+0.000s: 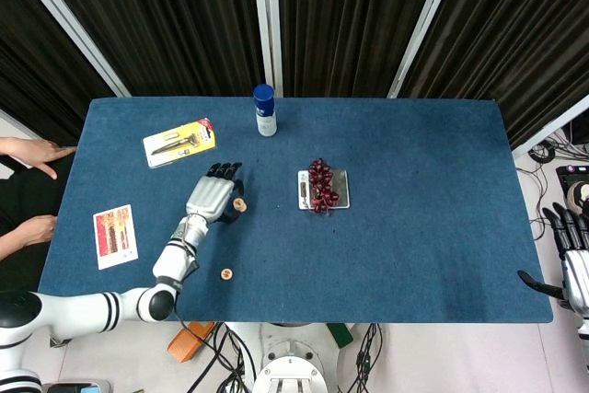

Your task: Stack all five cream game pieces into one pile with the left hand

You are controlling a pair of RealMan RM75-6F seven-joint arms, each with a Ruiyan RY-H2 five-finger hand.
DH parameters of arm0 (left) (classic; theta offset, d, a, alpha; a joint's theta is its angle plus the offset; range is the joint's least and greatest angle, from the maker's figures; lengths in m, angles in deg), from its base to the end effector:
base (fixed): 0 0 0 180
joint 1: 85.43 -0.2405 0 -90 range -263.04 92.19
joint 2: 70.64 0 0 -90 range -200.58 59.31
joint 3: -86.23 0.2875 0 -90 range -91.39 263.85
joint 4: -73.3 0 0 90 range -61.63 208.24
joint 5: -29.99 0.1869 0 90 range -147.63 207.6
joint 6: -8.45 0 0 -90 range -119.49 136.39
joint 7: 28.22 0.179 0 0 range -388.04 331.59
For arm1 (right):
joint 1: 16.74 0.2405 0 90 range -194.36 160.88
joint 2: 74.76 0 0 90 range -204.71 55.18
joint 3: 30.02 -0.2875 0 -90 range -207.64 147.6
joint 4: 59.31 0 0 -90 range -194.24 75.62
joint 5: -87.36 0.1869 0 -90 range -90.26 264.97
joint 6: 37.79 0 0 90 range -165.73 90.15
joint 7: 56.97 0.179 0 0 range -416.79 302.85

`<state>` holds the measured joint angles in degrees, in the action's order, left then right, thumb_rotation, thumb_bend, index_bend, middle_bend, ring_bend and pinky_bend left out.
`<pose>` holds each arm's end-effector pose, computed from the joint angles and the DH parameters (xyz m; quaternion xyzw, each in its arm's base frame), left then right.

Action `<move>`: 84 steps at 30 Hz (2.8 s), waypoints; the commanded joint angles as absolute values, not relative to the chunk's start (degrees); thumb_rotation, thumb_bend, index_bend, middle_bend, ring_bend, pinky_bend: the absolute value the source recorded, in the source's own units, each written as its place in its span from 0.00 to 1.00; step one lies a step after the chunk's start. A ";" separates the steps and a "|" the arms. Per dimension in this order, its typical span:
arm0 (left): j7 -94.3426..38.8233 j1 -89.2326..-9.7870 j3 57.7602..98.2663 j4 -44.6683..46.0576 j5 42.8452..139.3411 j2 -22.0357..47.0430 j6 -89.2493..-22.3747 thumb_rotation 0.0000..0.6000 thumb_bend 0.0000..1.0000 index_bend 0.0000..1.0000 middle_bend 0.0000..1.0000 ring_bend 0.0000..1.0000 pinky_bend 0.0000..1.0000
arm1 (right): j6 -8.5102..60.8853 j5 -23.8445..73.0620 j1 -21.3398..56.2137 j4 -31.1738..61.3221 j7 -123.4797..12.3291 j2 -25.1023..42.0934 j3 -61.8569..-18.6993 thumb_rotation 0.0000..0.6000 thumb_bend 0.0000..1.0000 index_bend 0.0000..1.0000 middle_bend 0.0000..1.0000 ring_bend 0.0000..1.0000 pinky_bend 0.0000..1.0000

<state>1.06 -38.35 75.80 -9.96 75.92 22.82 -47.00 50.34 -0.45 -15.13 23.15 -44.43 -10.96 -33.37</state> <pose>-0.1647 0.4030 -0.0353 -0.7242 -0.4298 -0.3129 0.4393 -0.3605 -0.1998 0.2206 0.5700 -0.3897 0.4106 0.5955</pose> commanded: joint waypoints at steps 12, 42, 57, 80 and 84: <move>-8.04 -51.28 86.66 -21.97 102.73 13.30 -64.60 1.00 0.23 0.39 0.01 0.00 0.00 | 50.31 -1.24 -14.60 22.77 -44.07 -10.87 -33.37 1.00 0.17 0.00 0.05 0.00 0.03; -7.50 -59.97 92.94 -15.23 113.03 20.87 -60.69 1.00 0.24 0.40 0.00 0.00 0.00 | 52.89 -3.43 -15.80 27.69 -49.49 -12.85 -32.53 1.00 0.17 0.00 0.04 0.00 0.01; -5.94 -60.34 91.21 -14.05 111.49 22.23 -57.55 1.00 0.28 0.43 0.00 0.00 0.00 | 51.96 -3.03 -15.50 27.18 -49.41 -12.32 -32.42 1.00 0.17 0.00 0.04 0.00 0.01; -6.03 -61.32 90.60 -14.04 112.00 22.29 -56.29 1.00 0.31 0.47 0.00 0.00 0.00 | 51.69 -3.00 -15.49 26.96 -49.32 -12.08 -32.16 1.00 0.17 0.00 0.04 0.00 0.01; -6.08 -61.34 90.51 -13.87 112.20 22.35 -56.07 1.00 0.33 0.50 0.00 0.00 0.00 | 51.69 -2.99 -15.51 26.79 -49.20 -12.04 -32.13 1.00 0.17 0.00 0.04 0.00 0.01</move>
